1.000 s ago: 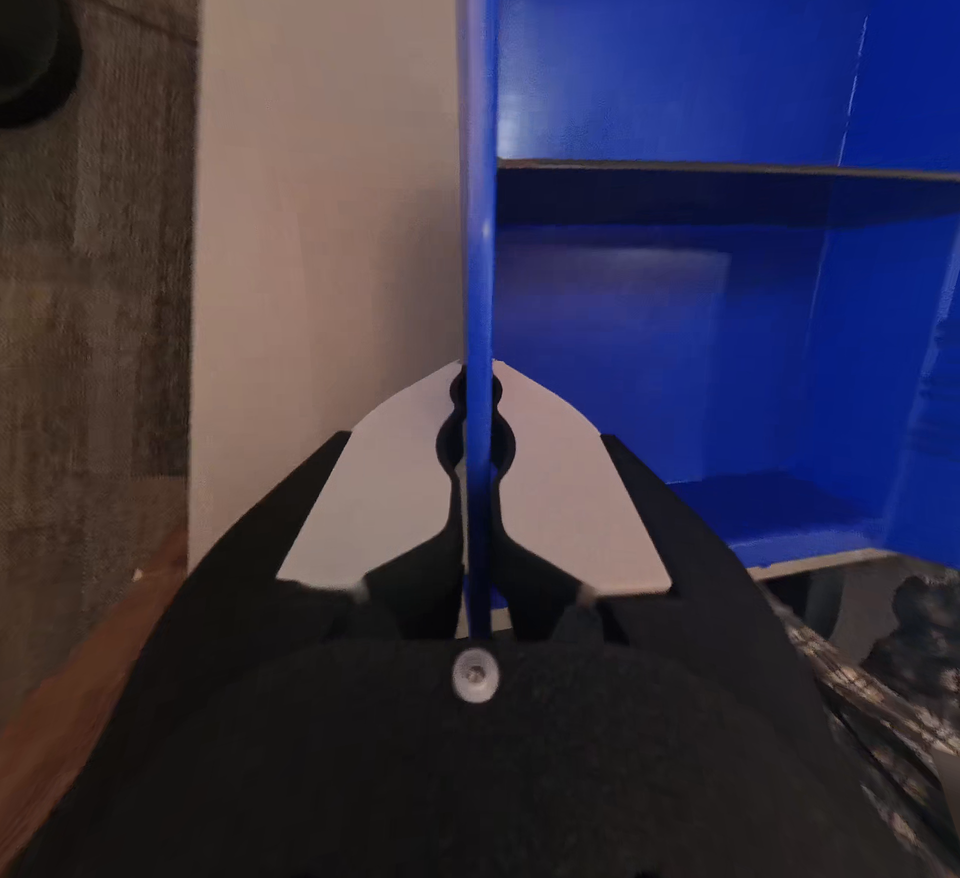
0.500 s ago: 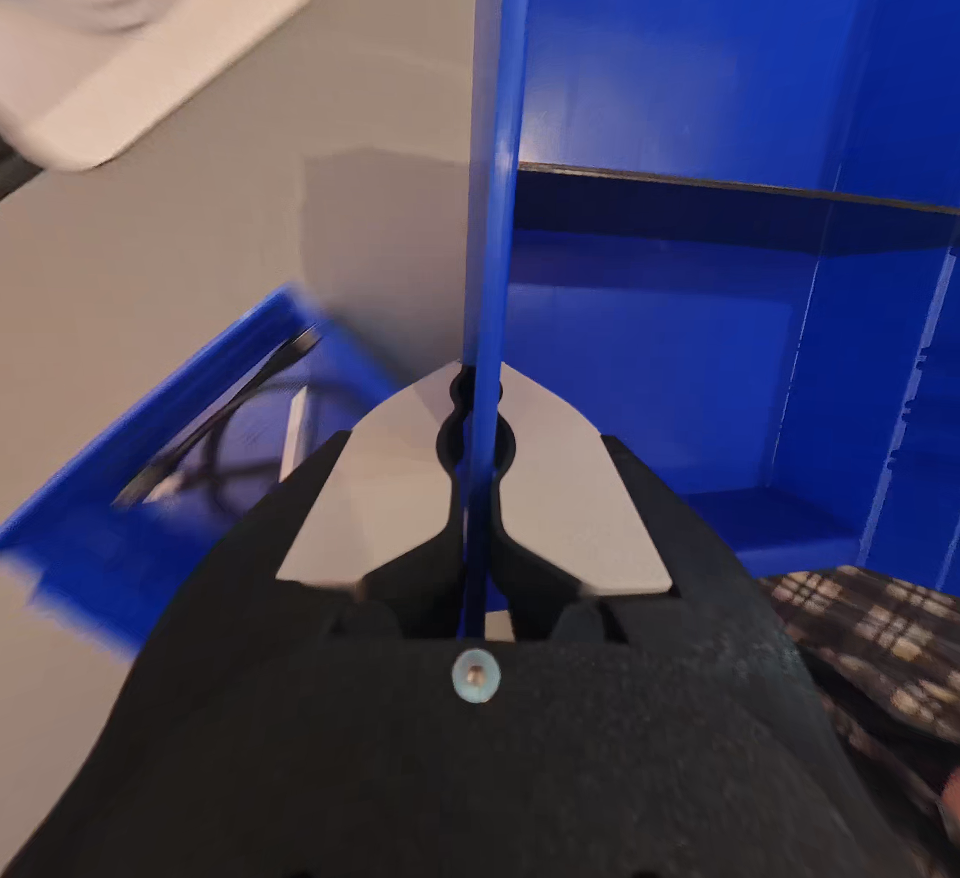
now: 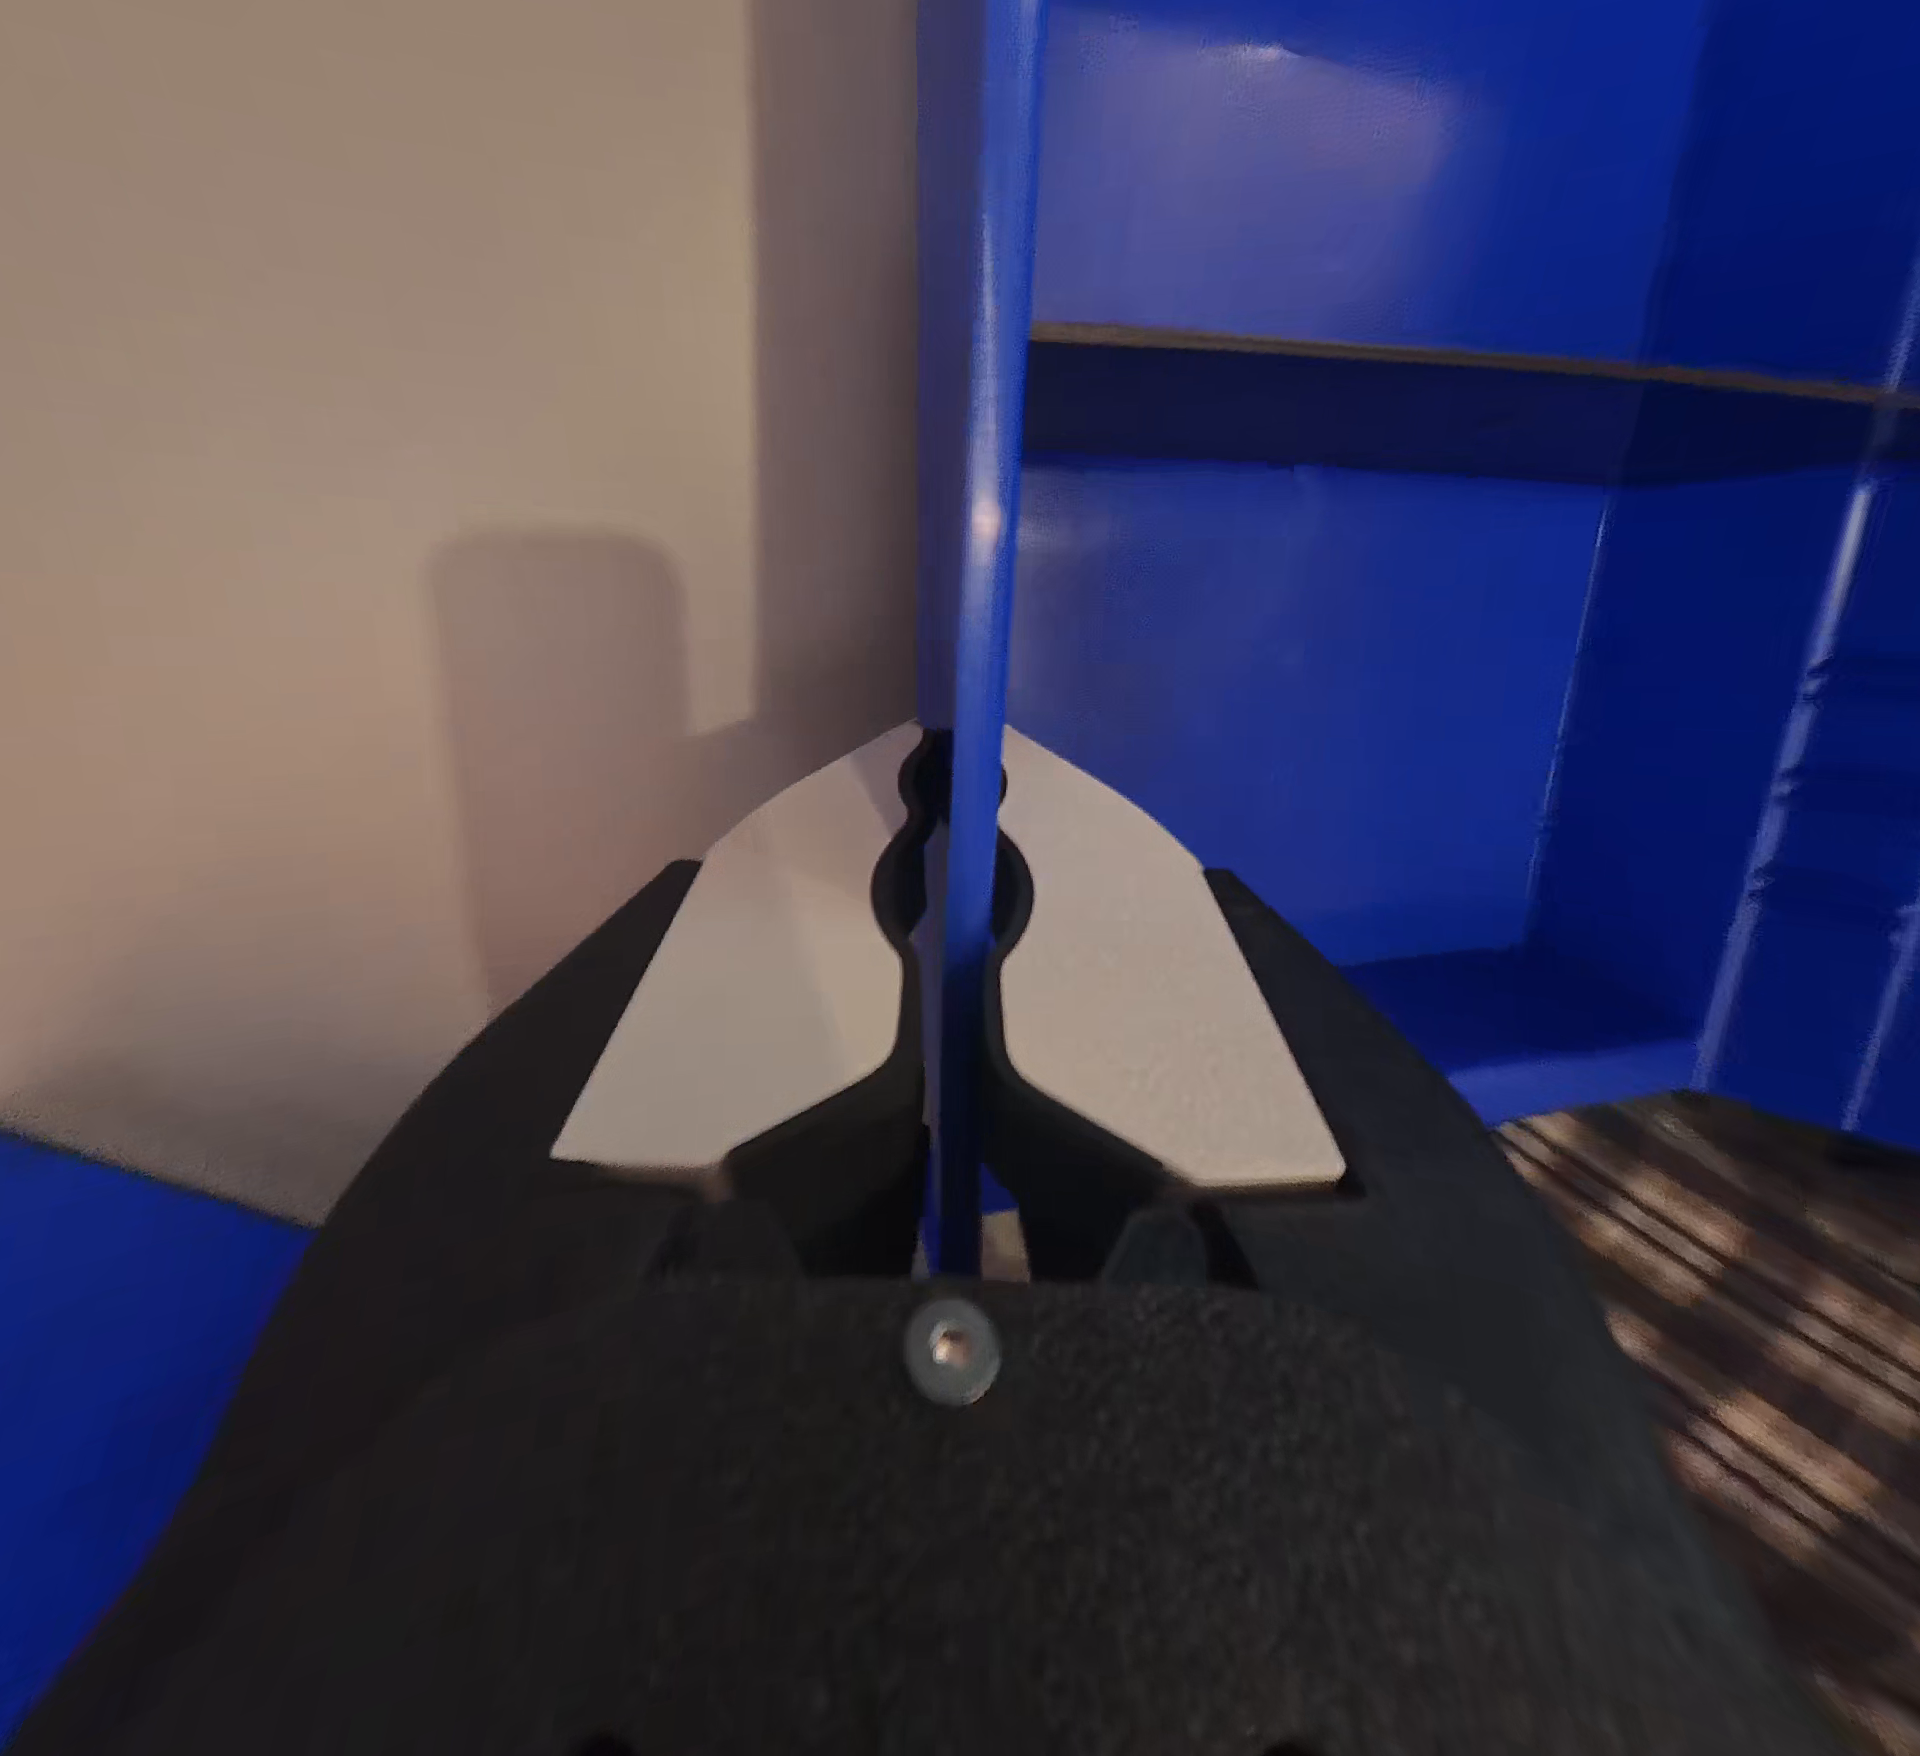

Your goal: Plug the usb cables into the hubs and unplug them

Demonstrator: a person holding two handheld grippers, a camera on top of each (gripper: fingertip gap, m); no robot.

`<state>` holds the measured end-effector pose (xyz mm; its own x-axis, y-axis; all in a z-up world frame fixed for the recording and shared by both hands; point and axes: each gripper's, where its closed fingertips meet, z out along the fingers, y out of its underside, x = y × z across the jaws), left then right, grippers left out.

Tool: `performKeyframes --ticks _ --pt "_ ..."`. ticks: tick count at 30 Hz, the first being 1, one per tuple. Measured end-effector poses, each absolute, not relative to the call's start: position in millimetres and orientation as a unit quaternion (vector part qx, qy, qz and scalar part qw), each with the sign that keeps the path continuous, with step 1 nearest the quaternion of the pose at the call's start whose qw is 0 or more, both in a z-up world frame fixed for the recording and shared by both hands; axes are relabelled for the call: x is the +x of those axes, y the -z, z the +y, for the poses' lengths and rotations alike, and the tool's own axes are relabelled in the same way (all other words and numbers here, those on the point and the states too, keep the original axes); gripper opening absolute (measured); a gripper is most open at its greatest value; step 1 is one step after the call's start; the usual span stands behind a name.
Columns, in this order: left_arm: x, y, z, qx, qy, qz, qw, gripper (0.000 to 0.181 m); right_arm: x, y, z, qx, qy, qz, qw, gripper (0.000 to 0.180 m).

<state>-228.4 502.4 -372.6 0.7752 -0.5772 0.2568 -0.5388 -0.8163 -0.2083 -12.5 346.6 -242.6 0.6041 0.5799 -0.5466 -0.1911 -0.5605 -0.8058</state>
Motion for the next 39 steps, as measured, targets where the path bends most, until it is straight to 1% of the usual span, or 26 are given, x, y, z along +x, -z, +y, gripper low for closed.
performKeyframes --ticks 2,4,7,9,10,13,15,17,19,21,24,26,29,32,34,35,36,37,38,39 --pt "-225 382 501 -0.936 0.140 0.316 0.069 0.005 -13 247 349 -0.775 -0.426 -0.125 0.449 0.046" --pt "-221 388 496 -0.931 0.155 0.324 0.069 0.006 -14 250 351 -0.776 -0.427 -0.124 0.447 0.051" --pt "-217 385 497 -0.922 0.181 0.329 0.092 0.012 -14 250 354 -0.776 -0.419 -0.125 0.454 0.057" --pt "-214 373 498 -0.913 0.202 0.336 0.110 0.033 -14 248 356 -0.776 -0.412 -0.126 0.461 0.061" --pt "-211 360 498 -0.904 0.222 0.341 0.130 0.041 -14 248 356 -0.776 -0.408 -0.127 0.464 0.064" --pt "-219 296 498 -0.877 0.251 0.347 0.217 0.071 -16 250 355 -0.776 -0.396 -0.136 0.471 0.067" --pt "-256 255 495 -0.873 0.216 0.347 0.267 0.093 -18 255 352 -0.779 -0.391 -0.142 0.470 0.068" --pt "-316 230 487 -0.880 0.157 0.333 0.300 0.104 -18 262 350 -0.781 -0.387 -0.145 0.469 0.069" --pt "-388 225 475 -0.900 0.102 0.299 0.301 0.110 -19 268 348 -0.780 -0.388 -0.146 0.469 0.070" --pt "-461 237 458 -0.928 0.063 0.248 0.271 0.113 -20 272 347 -0.778 -0.390 -0.148 0.470 0.069" --pt "-546 273 425 -0.963 0.059 0.152 0.213 0.112 -26 275 349 -0.772 -0.396 -0.150 0.474 0.069" --pt "-579 300 407 -0.976 0.077 0.095 0.180 0.112 -32 276 351 -0.770 -0.401 -0.154 0.471 0.069" --pt "-603 333 394 -0.982 0.097 0.044 0.158 0.109 -40 280 354 -0.772 -0.404 -0.161 0.463 0.069" --pt "-606 359 387 -0.983 0.107 0.039 0.142 0.100 -43 281 354 -0.776 -0.406 -0.165 0.454 0.068" --pt "-604 374 382 -0.985 0.107 0.048 0.129 0.085 -43 279 353 -0.777 -0.400 -0.166 0.456 0.068" --pt "-601 380 380 -0.985 0.112 0.053 0.120 0.075 -42 278 353 -0.778 -0.397 -0.166 0.458 0.067" --pt "-597 384 378 -0.984 0.123 0.059 0.111 0.059 -41 277 352 -0.777 -0.395 -0.165 0.461 0.067" --pt "-593 386 378 -0.983 0.135 0.061 0.107 0.034 -40 275 352 -0.777 -0.394 -0.163 0.463 0.066" --pt "-592 387 379 -0.983 0.138 0.060 0.104 0.024 -40 274 351 -0.776 -0.394 -0.162 0.465 0.065" --pt "-596 388 379 -0.985 0.123 0.065 0.102 0.021 -40 274 351 -0.776 -0.393 -0.162 0.466 0.064"
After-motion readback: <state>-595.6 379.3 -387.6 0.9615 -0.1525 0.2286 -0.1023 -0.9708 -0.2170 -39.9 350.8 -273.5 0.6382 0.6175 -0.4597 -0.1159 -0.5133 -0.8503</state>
